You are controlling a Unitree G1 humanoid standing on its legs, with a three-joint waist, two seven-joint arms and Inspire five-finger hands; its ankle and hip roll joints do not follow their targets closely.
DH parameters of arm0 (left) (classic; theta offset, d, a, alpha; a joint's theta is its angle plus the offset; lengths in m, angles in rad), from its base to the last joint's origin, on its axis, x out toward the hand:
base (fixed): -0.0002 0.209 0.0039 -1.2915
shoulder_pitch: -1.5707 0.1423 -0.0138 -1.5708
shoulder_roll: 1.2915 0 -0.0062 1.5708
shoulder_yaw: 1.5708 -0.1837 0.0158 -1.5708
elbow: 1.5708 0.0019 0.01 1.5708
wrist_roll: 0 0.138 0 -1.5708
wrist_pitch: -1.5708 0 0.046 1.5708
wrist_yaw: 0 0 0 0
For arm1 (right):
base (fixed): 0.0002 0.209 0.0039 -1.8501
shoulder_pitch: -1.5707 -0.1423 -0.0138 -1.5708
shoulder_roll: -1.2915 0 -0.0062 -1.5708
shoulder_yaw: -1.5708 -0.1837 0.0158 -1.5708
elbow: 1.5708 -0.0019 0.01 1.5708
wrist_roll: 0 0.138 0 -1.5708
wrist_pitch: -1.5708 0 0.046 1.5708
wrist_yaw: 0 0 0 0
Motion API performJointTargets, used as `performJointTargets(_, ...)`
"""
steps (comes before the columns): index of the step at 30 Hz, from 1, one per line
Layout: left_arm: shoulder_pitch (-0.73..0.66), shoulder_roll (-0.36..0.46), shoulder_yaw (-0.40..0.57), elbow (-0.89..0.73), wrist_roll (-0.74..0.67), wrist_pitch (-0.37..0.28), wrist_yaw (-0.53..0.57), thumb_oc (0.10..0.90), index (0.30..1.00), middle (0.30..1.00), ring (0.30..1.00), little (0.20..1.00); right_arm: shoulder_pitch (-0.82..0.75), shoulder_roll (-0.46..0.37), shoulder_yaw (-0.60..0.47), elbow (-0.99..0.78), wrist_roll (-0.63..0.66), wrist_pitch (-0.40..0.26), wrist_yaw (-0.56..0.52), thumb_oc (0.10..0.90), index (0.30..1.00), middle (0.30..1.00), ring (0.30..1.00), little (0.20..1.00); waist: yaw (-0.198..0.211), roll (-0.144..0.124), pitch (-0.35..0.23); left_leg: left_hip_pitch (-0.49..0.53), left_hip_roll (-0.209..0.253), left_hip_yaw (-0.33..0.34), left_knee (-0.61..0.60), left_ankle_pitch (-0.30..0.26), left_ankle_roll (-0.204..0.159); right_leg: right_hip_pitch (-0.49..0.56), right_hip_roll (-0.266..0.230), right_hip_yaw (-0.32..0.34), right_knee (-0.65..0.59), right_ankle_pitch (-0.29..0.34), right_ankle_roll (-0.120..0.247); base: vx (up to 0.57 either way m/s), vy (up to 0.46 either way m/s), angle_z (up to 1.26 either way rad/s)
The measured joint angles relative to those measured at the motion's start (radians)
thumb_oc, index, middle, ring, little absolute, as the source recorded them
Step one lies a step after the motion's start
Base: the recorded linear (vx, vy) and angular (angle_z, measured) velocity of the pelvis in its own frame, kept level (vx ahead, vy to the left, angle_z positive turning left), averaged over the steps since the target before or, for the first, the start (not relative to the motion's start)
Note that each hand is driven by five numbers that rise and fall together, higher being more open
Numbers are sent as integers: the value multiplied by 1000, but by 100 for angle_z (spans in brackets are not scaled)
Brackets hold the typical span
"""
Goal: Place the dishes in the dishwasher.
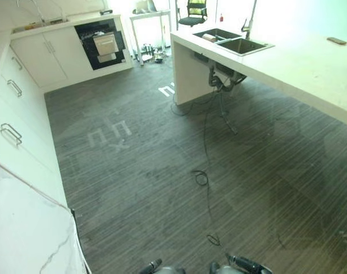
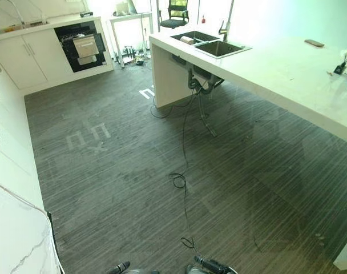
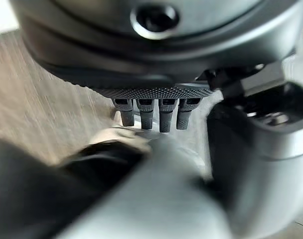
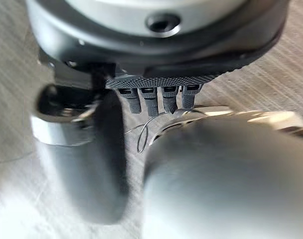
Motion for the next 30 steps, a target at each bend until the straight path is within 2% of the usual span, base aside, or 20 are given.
performJointTargets(1,-16,12,-6,-10,1,-7,1,800,900,900,900,900,-3,-3,2,-36,0,-1,-1,800,900,900,900,900,-2,10,9,23,0,4,-12,2,1,19,0,1,-6,0,0,-27,-26,-8)
performJointTargets(2,-16,26,-19,-40,3,-10,1,800,900,900,900,900,5,-10,2,-96,0,-4,-1,800,900,900,900,900,-5,3,17,27,-1,7,-19,3,-1,20,0,1,-10,0,-1,-38,-30,-9)
performJointTargets(5,-7,39,-31,-148,2,-38,6,800,900,900,900,900,27,-40,14,-286,-1,-14,-20,800,900,900,900,900,-6,5,34,28,0,9,-22,9,8,20,1,0,-13,9,-4,-43,-29,-1)
performJointTargets(10,-21,-11,-21,-357,2,-122,6,800,900,900,900,900,23,-56,13,-458,-1,-16,-58,800,900,900,900,900,-18,2,45,28,0,6,-24,10,9,25,1,-3,-14,11,-7,-9,-7,1)
performJointTargets(13,-25,-13,-22,-373,52,-146,46,800,900,900,900,900,29,-63,21,-470,-1,-8,-70,800,900,900,900,900,-31,12,52,31,0,6,-28,10,9,28,2,-4,-18,11,-7,0,0,0)
performJointTargets(17,-11,-8,-10,-388,92,-160,97,800,900,900,900,900,36,-80,22,-470,-1,6,-82,800,900,900,900,900,-28,31,63,32,0,5,-31,10,9,28,2,-5,-18,11,-7,0,0,0)
performJointTargets(23,3,-11,-3,-388,150,-189,174,800,900,900,900,900,47,-78,48,-470,0,8,-100,800,900,900,900,900,-26,20,63,47,-1,-4,-44,12,6,47,4,-13,-31,10,-7,19,-23,4)
performJointTargets(26,2,-5,1,-390,199,-239,228,800,900,900,900,900,48,-79,49,-470,0,3,-101,800,900,900,900,900,-24,5,64,47,-1,-6,-43,13,6,49,4,-17,-32,11,-7,10,-21,2)
performJointTargets(30,5,-5,2,-402,209,-247,248,800,900,900,900,900,48,-79,49,-470,1,2,-101,800,900,900,900,900,-24,4,64,47,-1,-8,-43,13,5,52,4,-22,-33,11,-7,31,-49,3)
